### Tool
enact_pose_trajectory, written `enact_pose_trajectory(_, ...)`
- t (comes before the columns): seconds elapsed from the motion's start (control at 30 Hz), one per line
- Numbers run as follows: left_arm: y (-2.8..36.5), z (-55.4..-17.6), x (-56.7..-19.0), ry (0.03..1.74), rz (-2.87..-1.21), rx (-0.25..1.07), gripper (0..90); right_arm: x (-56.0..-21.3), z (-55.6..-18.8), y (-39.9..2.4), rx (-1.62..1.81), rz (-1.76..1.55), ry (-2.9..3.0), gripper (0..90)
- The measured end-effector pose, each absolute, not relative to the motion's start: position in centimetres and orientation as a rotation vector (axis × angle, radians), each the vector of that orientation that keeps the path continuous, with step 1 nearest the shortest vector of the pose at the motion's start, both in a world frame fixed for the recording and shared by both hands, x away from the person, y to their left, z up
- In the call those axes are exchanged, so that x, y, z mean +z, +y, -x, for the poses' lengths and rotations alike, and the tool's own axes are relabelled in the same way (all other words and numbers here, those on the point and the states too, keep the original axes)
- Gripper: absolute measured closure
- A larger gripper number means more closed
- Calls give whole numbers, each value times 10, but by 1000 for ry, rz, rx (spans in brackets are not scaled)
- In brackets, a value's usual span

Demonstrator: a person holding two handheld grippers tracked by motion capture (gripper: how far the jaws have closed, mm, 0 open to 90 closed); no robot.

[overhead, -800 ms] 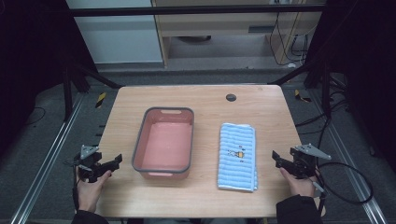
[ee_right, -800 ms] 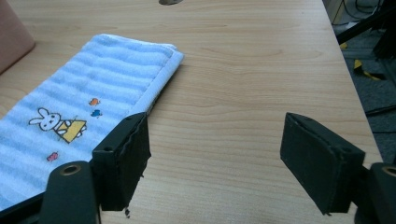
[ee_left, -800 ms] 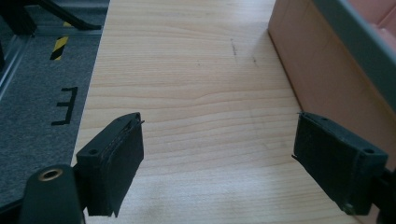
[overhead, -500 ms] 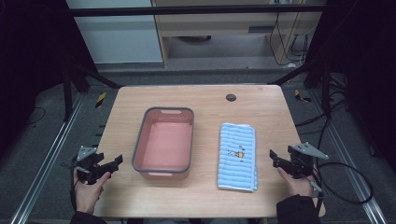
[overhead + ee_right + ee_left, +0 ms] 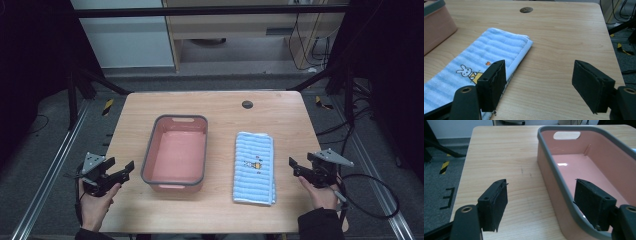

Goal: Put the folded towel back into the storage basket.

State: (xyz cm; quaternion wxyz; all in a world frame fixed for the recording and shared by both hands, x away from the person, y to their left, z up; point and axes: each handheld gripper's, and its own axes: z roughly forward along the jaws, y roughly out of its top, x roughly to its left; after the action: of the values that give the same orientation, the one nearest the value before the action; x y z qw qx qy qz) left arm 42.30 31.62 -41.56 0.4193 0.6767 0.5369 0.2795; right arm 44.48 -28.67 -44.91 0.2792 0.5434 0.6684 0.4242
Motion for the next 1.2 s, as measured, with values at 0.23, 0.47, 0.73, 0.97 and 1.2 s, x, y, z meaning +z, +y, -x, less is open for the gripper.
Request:
enact_pose_trajectory(0.23,296,-420,-404,1307,-1700,679,291,-435,-447,-289,1181,-1430,1781,311)
enact_pose_trajectory(0.47,265,-425,-394,1253,-1714,653,303,-421,-451,-288,1205,-1404,1767,341)
enact_pose_trajectory(0.73,225,-431,-395,1203,-1748,625,314,-405,-458,-282,1205,-1350,1782,374)
enact_pose_trajectory(0.97,197,-433,-396,1161,-1765,611,324,-399,-466,-274,1195,-1320,1807,394)
enact_pose_trajectory(1.2,171,-435,-397,1119,-1789,589,334,-397,-478,-266,1207,-1312,1819,403)
